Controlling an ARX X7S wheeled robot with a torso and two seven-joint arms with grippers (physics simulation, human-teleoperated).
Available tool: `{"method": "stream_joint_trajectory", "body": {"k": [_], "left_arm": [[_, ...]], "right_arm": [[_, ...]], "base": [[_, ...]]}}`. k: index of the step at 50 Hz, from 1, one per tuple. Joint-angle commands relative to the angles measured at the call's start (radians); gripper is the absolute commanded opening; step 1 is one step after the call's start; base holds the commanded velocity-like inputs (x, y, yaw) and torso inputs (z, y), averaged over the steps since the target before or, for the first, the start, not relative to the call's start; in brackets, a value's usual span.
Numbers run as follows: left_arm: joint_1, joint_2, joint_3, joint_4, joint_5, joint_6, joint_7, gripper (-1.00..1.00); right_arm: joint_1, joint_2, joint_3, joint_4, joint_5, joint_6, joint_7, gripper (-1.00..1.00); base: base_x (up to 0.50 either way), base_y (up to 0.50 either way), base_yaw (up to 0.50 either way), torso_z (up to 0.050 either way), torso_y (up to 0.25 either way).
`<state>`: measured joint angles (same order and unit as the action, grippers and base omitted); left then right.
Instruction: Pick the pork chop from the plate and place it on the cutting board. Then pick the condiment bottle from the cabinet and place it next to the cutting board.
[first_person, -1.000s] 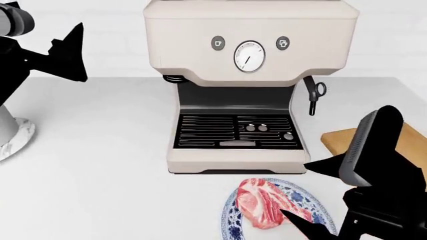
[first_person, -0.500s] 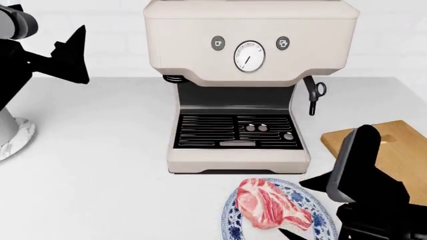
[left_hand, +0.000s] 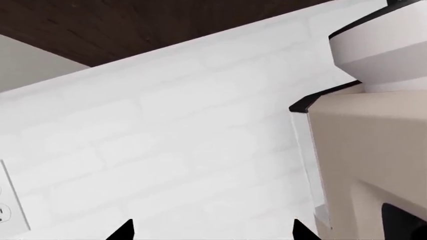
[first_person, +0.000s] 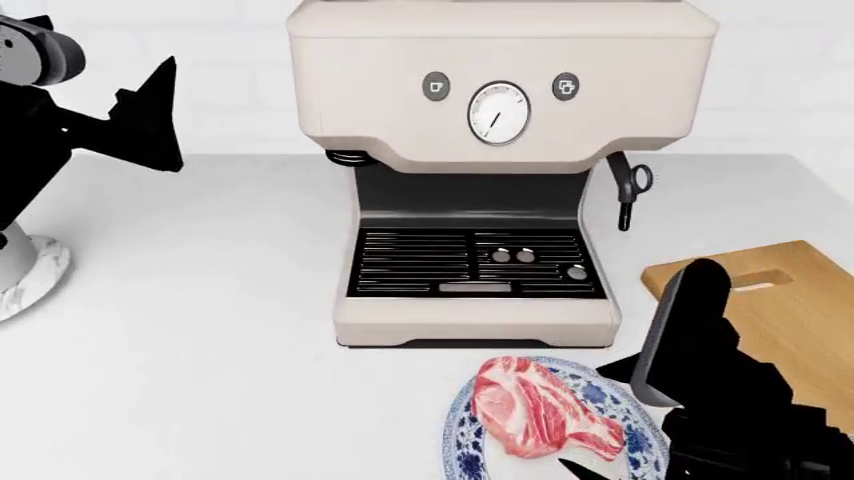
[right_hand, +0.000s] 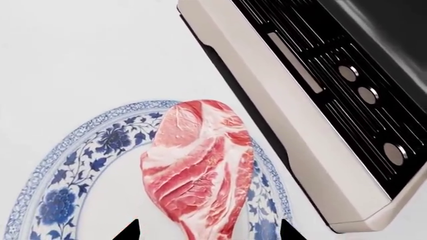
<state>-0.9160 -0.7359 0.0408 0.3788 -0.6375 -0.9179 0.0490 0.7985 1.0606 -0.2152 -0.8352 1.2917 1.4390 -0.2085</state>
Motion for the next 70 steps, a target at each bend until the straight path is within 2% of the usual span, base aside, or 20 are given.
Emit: {"method": "stream_joint_trajectory", "body": {"k": [1, 37, 66, 67, 70], "left_arm": [[0.01, 0.0, 0.001, -0.001, 0.001, 0.006, -0.002, 1.0], [0.019, -0.005, 0.009, 0.0, -0.001, 0.019, 0.002, 1.0], [0.039, -0.009, 0.002, -0.002, -0.004, 0.031, -0.002, 1.0], [0.039, -0.009, 0.002, -0.002, -0.004, 0.03, -0.002, 1.0], [0.038, -0.009, 0.003, -0.003, -0.004, 0.03, -0.002, 1.0]], "right_arm": [[0.033, -0.005, -0.055, 0.004, -0.018, 0.008, 0.019, 1.0], [0.052, 0.0, -0.205, 0.024, -0.132, -0.03, -0.011, 1.0], [0.03, 0.013, -0.235, 0.042, -0.12, -0.07, -0.028, 1.0], [0.031, 0.015, -0.235, 0.04, -0.118, -0.069, -0.029, -1.0], [0.032, 0.019, -0.237, 0.035, -0.12, -0.074, -0.03, -1.0]], "base": [[0.0, 0.0, 0.0, 0.0, 0.0], [0.0, 0.0, 0.0, 0.0, 0.0], [0.0, 0.0, 0.0, 0.0, 0.0], [0.0, 0.0, 0.0, 0.0, 0.0], [0.0, 0.0, 0.0, 0.0, 0.0]]}}
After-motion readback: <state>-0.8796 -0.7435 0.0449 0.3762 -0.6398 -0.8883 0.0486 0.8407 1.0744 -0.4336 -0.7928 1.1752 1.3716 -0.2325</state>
